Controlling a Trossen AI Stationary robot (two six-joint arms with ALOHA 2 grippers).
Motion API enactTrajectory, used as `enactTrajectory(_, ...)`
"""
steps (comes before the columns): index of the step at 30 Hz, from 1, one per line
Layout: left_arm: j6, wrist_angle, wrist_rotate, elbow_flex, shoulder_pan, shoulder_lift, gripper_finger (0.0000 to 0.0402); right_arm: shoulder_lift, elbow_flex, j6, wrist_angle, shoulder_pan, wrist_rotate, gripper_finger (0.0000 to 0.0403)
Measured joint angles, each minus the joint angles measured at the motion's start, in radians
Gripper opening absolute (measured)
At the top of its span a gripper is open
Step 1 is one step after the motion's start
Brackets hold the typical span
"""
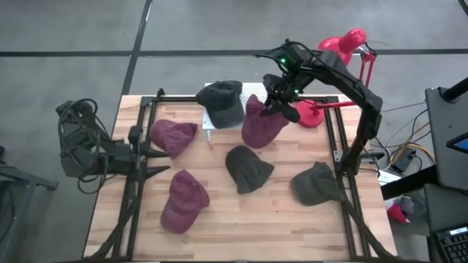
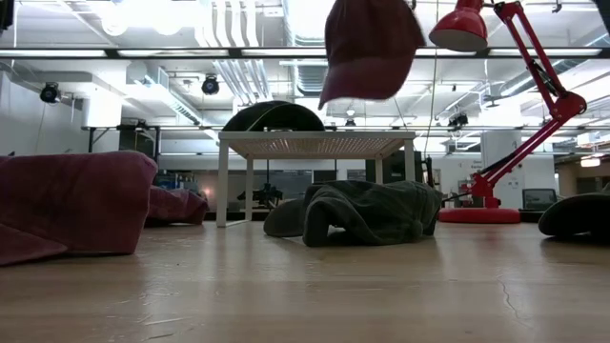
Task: Pick & Place hat
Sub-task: Put the middle red cap on the shelf
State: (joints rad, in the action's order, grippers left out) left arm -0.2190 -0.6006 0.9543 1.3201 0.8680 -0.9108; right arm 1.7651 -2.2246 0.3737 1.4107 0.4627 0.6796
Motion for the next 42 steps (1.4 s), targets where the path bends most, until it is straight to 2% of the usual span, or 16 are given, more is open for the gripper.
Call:
enactTrajectory(8,0.004,0.0,0.017,0.0,0.0,0.0,0.0151,0.045,0.0,0.096,0.076,0.043,0.0,0.0015)
enactTrajectory(17,0.028,0.0,0.036,0.0,-0.002,0.0,0.0151,0.046,0.001,0.16,0.075,0.093,-0.003,0.0015)
enactTrajectory(22,0.031,0.0,0.083,0.0,-0.003,0.0,0.0151,0.048,0.003,0.188,0.071,0.112,-0.033,0.0015)
enactTrajectory(31,0.03,0.0,0.088,0.0,-0.003,0.0,0.0151,0.094,0.003,0.207,0.067,0.136,-0.085,0.0015)
enactTrajectory(36,0.03,0.0,0.094,0.0,-0.003,0.0,0.0151,0.11,0.004,0.218,0.059,0.147,-0.162,0.0015)
enactTrajectory(42,0.029,0.0,0.107,0.0,-0.003,0.0,0.0151,0.111,0.004,0.223,0.026,0.177,-0.183,0.0015)
